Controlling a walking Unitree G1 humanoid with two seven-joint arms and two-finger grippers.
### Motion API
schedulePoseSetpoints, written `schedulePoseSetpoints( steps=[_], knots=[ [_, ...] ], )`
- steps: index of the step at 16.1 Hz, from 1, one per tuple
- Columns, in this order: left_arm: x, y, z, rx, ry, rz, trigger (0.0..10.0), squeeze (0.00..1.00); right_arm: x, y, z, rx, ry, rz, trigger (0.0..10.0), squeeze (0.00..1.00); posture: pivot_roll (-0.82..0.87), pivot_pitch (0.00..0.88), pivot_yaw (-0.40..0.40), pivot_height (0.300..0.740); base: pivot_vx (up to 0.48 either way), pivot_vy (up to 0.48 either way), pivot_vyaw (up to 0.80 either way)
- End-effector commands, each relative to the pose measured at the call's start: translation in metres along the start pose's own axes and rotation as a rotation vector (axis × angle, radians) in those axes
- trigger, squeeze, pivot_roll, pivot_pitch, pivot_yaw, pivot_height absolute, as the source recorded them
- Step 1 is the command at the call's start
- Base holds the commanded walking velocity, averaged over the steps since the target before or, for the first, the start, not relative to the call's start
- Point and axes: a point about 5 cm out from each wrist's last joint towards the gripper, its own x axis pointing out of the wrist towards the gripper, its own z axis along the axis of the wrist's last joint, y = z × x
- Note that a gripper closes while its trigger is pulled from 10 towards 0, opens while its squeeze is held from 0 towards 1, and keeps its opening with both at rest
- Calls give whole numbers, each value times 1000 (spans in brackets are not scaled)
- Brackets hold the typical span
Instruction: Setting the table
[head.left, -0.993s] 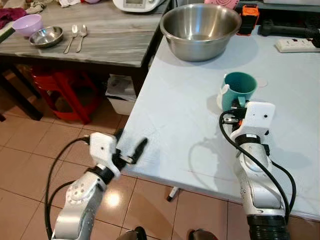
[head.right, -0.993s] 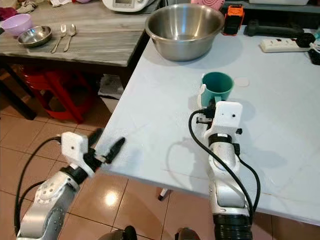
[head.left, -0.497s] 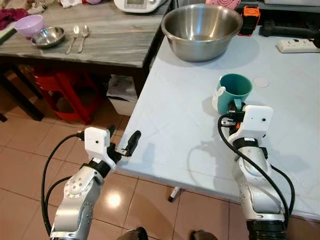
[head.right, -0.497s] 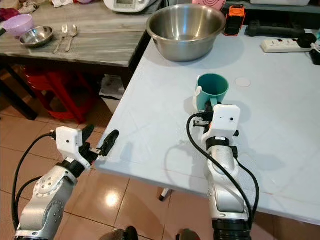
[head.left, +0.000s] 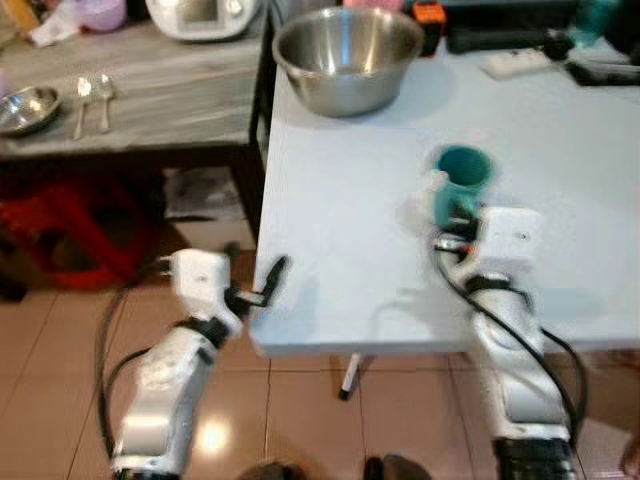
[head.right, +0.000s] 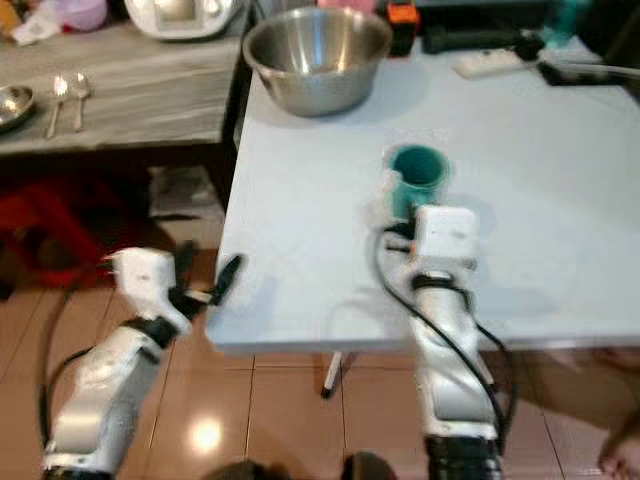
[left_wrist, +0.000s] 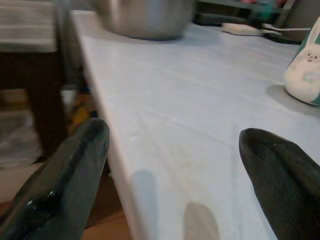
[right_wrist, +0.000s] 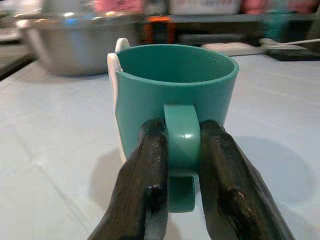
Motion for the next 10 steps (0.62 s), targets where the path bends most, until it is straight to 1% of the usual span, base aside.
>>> schedulePoseSetpoints(
  steps=[1, 6, 7, 10],
  knots=[
    [-5, 10, 0, 26, 6, 39, 10000, 0, 0, 10, 8, 23, -44, 37, 10000, 0, -116, 142, 84, 740, 0, 480, 0],
    [-3, 10, -1, 35, 0, 57, 10000, 0, 1, 14, 8, 8, -36, 63, 10000, 0, -115, 140, 87, 740, 0, 480, 0],
    [-3, 10, -1, 41, -2, 67, 10000, 0, 2, 17, 7, -51, -37, 72, 10000, 0, -115, 139, 88, 740, 0, 480, 0],
    [-3, 14, -1, 47, -3, 94, 10000, 0, 3, 17, 6, -43, -43, 83, 10000, 0, -112, 141, 87, 740, 0, 480, 0]
  ],
)
